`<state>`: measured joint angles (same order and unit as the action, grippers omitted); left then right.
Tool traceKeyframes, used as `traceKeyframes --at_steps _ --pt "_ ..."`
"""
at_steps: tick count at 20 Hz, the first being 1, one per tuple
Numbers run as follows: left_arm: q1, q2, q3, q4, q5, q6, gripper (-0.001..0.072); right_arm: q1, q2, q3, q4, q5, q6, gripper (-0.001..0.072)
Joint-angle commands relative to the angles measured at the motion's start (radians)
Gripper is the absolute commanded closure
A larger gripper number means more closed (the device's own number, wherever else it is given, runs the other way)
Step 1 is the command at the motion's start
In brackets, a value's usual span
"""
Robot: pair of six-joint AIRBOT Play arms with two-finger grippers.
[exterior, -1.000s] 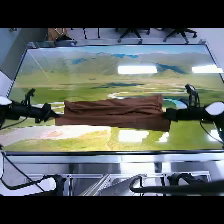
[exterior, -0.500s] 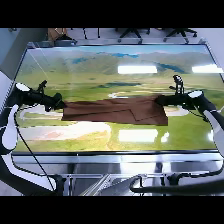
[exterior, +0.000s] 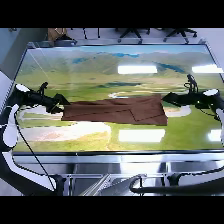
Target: Fold the shirts.
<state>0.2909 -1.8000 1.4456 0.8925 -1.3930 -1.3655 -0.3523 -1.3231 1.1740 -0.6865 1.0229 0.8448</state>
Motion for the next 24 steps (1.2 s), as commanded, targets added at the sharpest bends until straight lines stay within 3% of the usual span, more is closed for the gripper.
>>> traceKeyframes --at_steps 1,6,7,8,10,15,21,24 --pt "0.040 0.013 0.001 -0.006 -0.052 -0.027 0.0009 -0.007 -0.065 0.003 0.021 0.107 0.019 0.0046" --pt "0.033 0.127 0.001 -0.005 0.037 -0.010 0.0011 0.063 -0.127 0.004 0.026 0.111 0.019 0.0048" --pt "0.022 0.150 0.001 -0.005 0.059 -0.003 0.0060 0.074 -0.132 0.004 0.027 0.108 0.019 0.0120" --pt "0.008 0.173 0.001 -0.004 0.077 0.003 0.0248 0.081 -0.135 0.004 0.028 0.101 0.015 0.0309" --pt "-0.041 0.201 0.001 -0.006 0.109 0.016 0.0693 0.079 -0.135 0.005 0.028 0.100 0.016 0.0663" --pt "-0.329 0.157 0.001 -0.005 0.244 0.015 0.0693 0.080 -0.064 0.034 0.034 0.167 0.017 0.0692" --pt "-0.802 -0.050 0.041 -0.002 0.674 0.015 0.0693 0.080 0.138 0.148 0.092 0.352 0.114 0.0692" --pt "-0.941 -0.196 0.200 0.006 0.675 0.014 0.0694 0.080 0.207 0.224 0.142 0.401 0.155 0.0692"
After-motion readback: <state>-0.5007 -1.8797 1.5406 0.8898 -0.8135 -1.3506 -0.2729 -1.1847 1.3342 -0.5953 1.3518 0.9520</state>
